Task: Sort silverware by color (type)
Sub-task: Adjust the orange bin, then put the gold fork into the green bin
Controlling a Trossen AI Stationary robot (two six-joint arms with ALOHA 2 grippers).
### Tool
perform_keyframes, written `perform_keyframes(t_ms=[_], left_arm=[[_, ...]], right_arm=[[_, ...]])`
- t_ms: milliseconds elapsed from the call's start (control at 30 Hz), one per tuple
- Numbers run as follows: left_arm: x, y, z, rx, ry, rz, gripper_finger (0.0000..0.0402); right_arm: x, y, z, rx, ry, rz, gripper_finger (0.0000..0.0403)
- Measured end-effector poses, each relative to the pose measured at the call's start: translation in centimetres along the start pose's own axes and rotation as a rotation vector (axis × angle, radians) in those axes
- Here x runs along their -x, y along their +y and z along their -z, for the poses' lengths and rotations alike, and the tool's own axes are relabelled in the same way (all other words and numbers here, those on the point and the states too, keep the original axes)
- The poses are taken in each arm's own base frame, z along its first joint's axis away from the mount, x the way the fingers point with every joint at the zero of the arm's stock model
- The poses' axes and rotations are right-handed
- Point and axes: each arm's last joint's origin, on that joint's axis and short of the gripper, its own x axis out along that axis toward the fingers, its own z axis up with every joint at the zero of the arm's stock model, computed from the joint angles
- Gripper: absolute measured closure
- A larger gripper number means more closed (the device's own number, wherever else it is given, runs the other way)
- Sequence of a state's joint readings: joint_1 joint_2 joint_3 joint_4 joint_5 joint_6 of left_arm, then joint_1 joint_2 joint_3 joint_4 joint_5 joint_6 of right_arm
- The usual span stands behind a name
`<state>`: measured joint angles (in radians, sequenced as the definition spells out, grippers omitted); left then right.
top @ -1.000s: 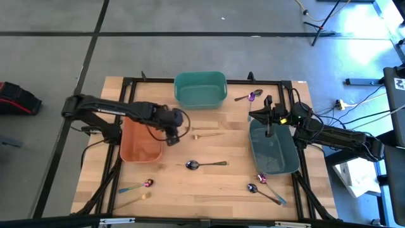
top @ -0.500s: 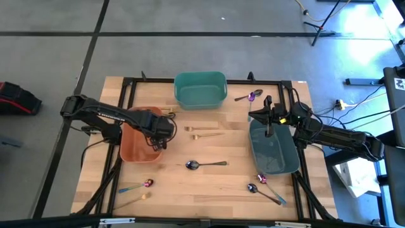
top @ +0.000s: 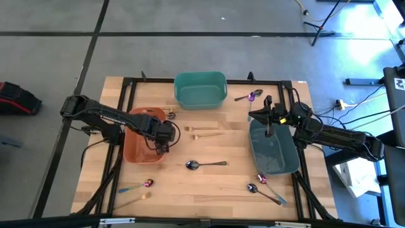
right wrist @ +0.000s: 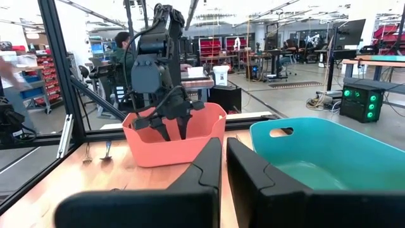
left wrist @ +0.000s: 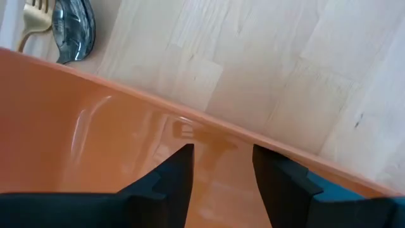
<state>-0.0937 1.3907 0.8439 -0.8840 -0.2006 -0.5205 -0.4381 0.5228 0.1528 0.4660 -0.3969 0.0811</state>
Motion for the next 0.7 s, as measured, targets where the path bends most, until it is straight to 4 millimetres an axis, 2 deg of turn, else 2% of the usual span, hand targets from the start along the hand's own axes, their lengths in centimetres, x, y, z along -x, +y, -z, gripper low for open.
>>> perform_keyframes(t_ms=[167, 300, 433, 533, 700], left_arm=[[2.2, -0.4, -1.3, -0.002, -0.042, 0.013, 0.0243], [5.0, -1.4, -3.3, -0.026, -0.229, 0.021, 0.0243], [6.4, -2.6, -5.3, -0.086, -0.446, 0.089, 0.0243], [5.8, -3.4, -6.7, -0.115, -0.562, 0.135, 0.0243], [2.6, -4.3, -9.3, -0.133, -0.605, 0.173, 0.0243]], right_arm=[[0.0, 0.0, 0.0, 0.0, 0.0, 0.0, 0.0384], [0.0, 0.0, 0.0, 0.0, 0.0, 0.0, 0.0384], [0.0, 0.0, 0.0, 0.0, -0.001, -0.001, 0.0384], [0.0, 0.0, 0.0, 0.0, -0.001, 0.0, 0.0384], [0.0, 0.0, 0.1, -0.006, 0.008, -0.001, 0.0384]])
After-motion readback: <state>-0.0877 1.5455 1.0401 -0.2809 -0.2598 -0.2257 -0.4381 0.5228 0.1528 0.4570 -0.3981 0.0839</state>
